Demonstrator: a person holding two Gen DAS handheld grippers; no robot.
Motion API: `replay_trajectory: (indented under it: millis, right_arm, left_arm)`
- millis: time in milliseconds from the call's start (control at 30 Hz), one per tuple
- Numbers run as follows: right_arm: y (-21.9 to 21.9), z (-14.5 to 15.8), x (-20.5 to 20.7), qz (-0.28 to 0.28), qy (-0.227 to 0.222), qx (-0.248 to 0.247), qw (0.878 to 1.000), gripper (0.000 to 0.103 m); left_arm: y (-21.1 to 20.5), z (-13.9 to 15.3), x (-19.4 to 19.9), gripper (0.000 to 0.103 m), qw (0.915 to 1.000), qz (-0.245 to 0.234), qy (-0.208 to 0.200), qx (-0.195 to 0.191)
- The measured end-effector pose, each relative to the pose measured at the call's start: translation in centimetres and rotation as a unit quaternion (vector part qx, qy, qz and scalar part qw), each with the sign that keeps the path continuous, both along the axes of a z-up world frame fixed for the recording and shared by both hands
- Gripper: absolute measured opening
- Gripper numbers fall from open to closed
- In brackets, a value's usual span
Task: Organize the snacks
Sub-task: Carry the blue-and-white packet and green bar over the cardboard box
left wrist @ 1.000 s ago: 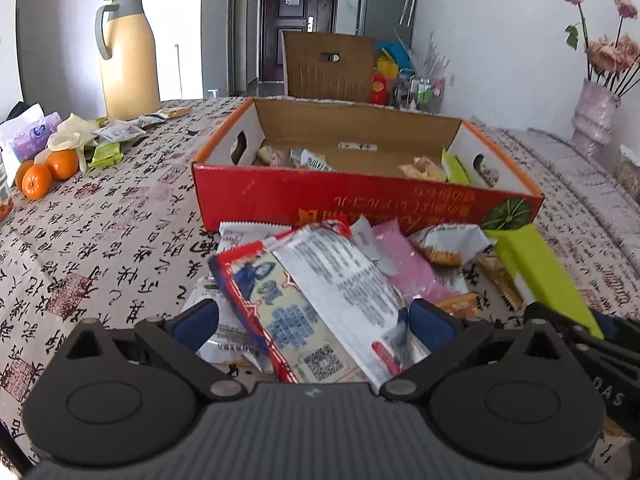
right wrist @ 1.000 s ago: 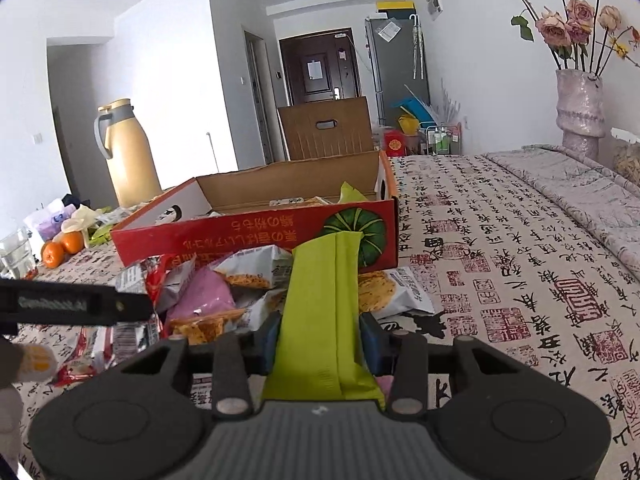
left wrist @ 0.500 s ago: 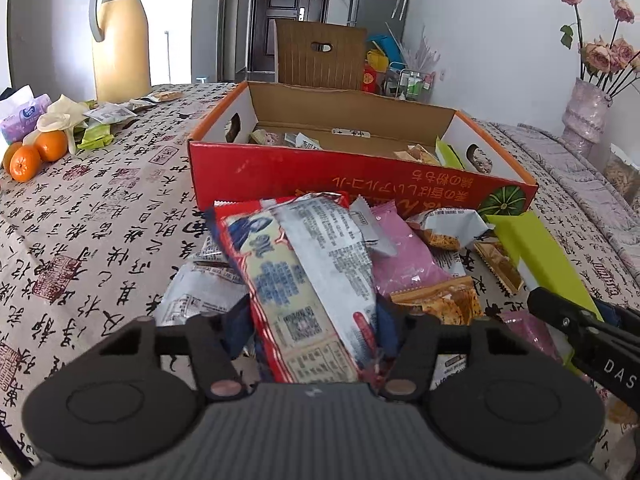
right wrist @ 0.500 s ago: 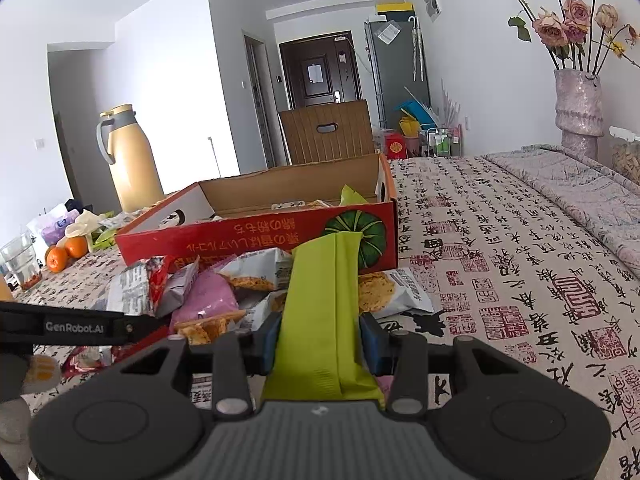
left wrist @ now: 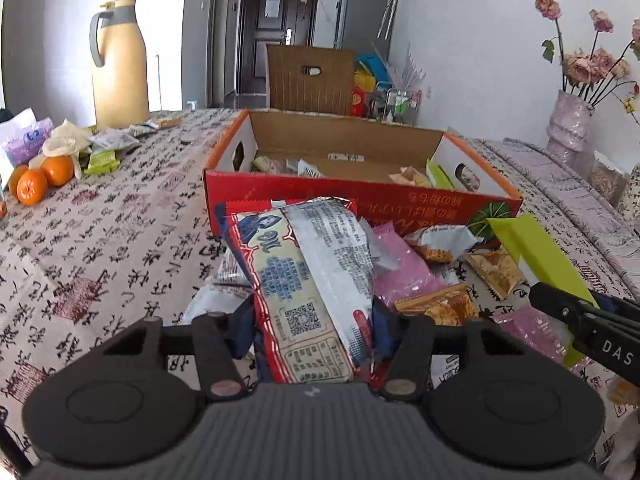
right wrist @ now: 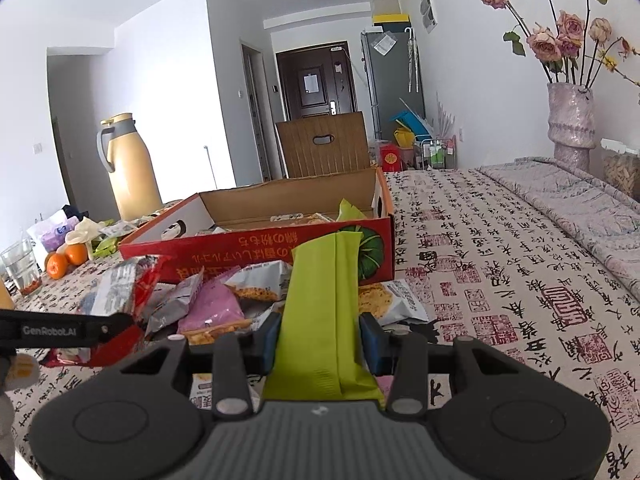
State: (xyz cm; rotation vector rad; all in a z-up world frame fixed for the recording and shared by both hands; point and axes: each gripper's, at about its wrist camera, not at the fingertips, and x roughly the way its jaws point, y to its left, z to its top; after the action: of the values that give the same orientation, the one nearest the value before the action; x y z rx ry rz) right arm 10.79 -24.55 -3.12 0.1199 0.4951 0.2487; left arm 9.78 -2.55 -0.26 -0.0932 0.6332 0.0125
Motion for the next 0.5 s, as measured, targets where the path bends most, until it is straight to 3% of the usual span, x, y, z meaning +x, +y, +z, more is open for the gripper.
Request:
replay_trajectory:
  millis: [500]
  right_arm:
    - [0.6, 2.2, 1.2, -0.002, -0.022, 0.001, 1.000, 0.041]
  left_arm:
    - [0.3, 3.9, 0.6, 0.057, 0.9979, -0.021, -0.060, 0.016]
